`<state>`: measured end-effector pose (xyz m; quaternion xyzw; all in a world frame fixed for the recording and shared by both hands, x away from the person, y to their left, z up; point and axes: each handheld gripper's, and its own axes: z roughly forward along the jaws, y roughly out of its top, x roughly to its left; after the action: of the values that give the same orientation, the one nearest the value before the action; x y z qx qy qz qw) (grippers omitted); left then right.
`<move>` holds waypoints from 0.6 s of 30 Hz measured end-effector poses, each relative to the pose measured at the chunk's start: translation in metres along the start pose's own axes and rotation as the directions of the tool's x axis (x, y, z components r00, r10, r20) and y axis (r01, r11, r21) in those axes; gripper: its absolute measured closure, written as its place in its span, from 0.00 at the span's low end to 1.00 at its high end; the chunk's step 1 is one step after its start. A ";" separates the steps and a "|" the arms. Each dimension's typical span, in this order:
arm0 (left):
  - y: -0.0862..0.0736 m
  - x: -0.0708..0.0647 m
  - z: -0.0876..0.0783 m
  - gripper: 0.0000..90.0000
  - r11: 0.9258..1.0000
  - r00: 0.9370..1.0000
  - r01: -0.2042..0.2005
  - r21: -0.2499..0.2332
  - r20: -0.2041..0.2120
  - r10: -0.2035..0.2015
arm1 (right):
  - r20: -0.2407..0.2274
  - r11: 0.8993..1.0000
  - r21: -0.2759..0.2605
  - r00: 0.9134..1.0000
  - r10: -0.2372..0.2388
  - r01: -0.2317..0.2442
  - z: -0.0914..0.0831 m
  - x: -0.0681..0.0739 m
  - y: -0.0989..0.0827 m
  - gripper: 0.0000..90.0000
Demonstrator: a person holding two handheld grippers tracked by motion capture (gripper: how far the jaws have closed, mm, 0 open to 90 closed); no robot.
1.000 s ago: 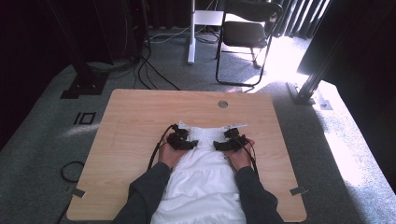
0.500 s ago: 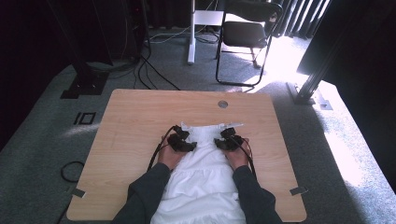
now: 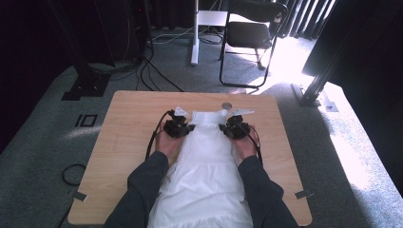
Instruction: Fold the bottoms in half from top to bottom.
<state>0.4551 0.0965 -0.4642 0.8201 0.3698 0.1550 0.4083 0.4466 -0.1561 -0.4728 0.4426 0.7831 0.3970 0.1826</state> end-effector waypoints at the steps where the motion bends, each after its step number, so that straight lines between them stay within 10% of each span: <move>1: 0.009 0.001 -0.007 0.93 1.000 1.000 -0.015 -0.020 -0.008 0.015 | 0.002 1.000 -0.018 1.000 -0.006 0.006 -0.004 0.000 0.007 0.90; 9: 0.068 0.005 -0.053 0.92 0.985 0.995 -0.089 -0.150 -0.051 0.082 | 0.042 0.980 -0.198 0.999 -0.028 0.036 -0.047 0.002 0.066 0.90; 18: 0.054 -0.004 -0.063 0.90 0.987 0.994 -0.110 -0.118 0.006 0.111 | 0.007 0.978 -0.198 0.998 -0.066 0.066 -0.063 0.011 0.053 0.89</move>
<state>0.4429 0.1076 -0.3828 0.8148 0.3114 0.1940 0.4489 0.4296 -0.1606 -0.3912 0.3961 0.7539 0.4665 0.2389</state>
